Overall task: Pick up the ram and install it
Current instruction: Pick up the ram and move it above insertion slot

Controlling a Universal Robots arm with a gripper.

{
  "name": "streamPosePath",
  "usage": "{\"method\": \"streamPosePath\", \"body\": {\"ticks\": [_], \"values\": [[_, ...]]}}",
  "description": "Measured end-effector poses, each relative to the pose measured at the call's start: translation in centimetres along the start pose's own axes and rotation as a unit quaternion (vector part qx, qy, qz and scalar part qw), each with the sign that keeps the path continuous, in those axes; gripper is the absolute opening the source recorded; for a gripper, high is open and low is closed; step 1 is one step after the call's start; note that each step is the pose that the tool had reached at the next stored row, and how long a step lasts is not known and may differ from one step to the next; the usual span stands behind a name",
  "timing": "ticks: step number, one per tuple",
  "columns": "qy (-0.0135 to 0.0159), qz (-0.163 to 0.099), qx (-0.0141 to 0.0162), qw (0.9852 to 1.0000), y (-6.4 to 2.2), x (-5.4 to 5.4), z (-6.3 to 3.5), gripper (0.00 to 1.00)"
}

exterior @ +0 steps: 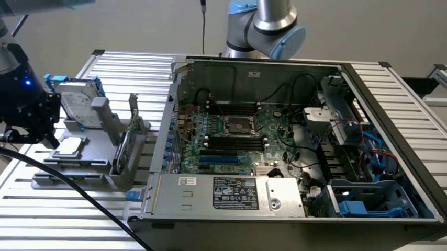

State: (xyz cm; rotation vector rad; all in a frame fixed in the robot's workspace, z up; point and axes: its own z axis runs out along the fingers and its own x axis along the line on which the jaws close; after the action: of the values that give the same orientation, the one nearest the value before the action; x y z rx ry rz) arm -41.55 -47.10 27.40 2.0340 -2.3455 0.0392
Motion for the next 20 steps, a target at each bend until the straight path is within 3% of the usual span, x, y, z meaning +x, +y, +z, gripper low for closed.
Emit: {"method": "streamPosePath", "body": {"ticks": [11, 13, 14, 15, 20], "values": [[0.0004, -0.028, -0.001, 0.9996, -0.24, 0.8, 1.46, 0.12], [0.0005, -0.034, -0.0008, 0.9994, -0.3, 0.9, 1.78, 0.24], [0.0006, -0.036, -0.0007, 0.9993, -0.34, 1.0, 1.94, 0.24], [0.0006, -0.039, -0.0006, 0.9992, -0.38, 1.0, 2.11, 0.36], [0.0007, -0.055, 0.0001, 0.9985, -0.58, 1.2, 3.03, 0.42]]}}
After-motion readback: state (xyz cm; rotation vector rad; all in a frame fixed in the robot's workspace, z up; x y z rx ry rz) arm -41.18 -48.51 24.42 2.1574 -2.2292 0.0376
